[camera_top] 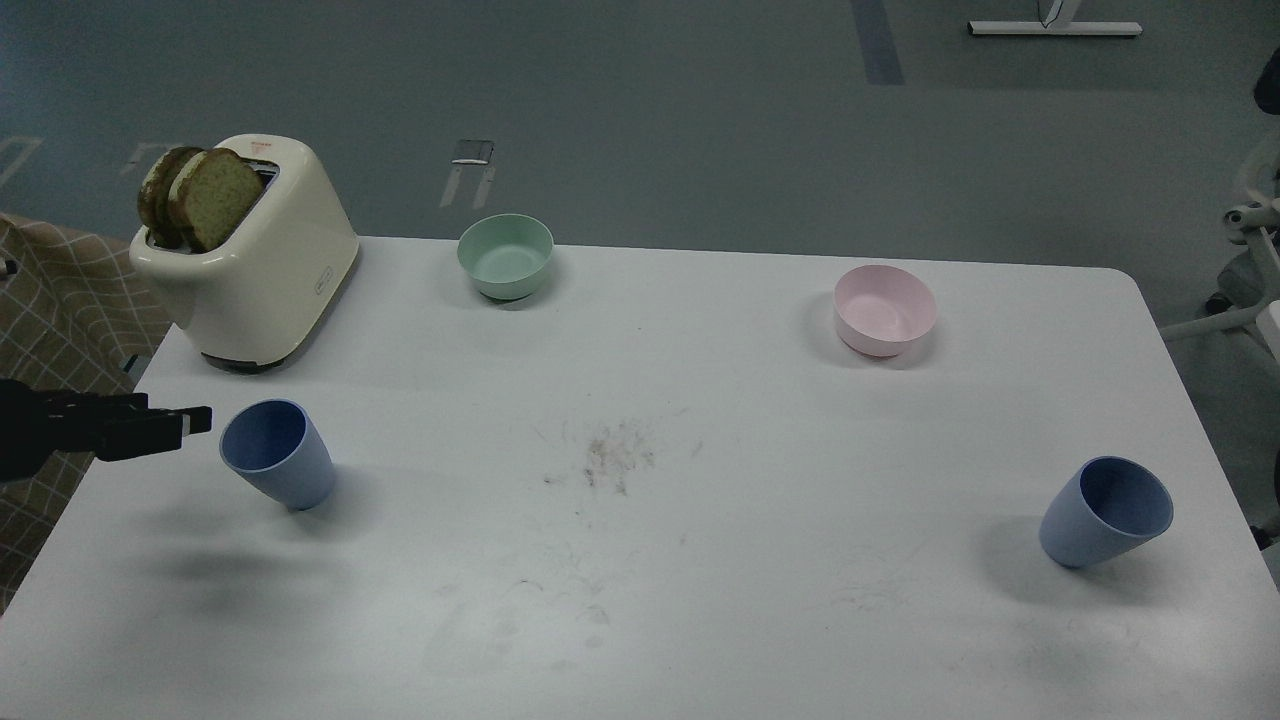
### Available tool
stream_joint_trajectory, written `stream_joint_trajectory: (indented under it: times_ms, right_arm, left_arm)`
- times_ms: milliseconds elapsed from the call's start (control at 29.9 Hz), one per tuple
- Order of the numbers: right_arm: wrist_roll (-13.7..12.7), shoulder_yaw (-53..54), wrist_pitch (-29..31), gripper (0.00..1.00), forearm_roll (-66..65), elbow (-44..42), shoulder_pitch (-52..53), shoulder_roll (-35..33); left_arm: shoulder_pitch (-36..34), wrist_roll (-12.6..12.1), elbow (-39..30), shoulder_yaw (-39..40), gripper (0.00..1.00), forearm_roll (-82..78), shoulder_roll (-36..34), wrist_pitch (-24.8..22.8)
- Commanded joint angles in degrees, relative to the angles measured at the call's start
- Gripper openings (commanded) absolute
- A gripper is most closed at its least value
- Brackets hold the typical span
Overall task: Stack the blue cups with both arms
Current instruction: 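Lower the left gripper toward the blue cup nearest the left arm, then grasp the rim of the blue cup with the left gripper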
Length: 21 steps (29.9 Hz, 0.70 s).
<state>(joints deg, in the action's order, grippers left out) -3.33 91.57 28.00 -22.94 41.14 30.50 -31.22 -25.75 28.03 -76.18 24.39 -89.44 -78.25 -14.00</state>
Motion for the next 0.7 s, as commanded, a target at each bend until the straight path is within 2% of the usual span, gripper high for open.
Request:
stream_joint_trajectory:
  times_ms: [0, 201, 368, 568, 635, 669]
  right_arm:
    - [-0.01, 0.10, 0.00, 1.00, 0.00, -0.01, -0.17, 0.02]
    - [-0.01, 0.45, 0.00, 1.00, 0.00, -0.10, -0.52, 0.02]
    - [-0.01, 0.45, 0.00, 1.00, 0.00, -0.10, -0.97, -0.07]
    - [-0.01, 0.89, 0.00, 1.00, 0.00, -0.10, -1.41, -0.16]
    - [-0.01, 1.07, 0.00, 1.00, 0.00, -0.10, -1.58, -0.16]
    - [-0.01, 1.15, 0.00, 1.00, 0.00, -0.10, -1.76, -0.16]
  left_arm:
    - [0.00, -0.03, 0.59, -0.31, 0.81, -0.38, 1.69, 0.46]
    - [-0.18, -0.03, 1.83, -0.22, 0.81, -0.39, 4.33, 0.29]
    - [-0.09, -0.03, 4.37, -0.31, 0.77, -0.39, 7.93, 0.20]
    - [-0.09, -0.03, 7.80, -0.40, 0.52, -0.65, 11.45, -0.41]
    - [-0.09, -0.03, 8.42, -0.40, 0.41, -0.74, 12.07, -0.85]
    - [-0.09, -0.03, 8.59, -0.40, 0.32, -0.82, 12.42, -0.85]
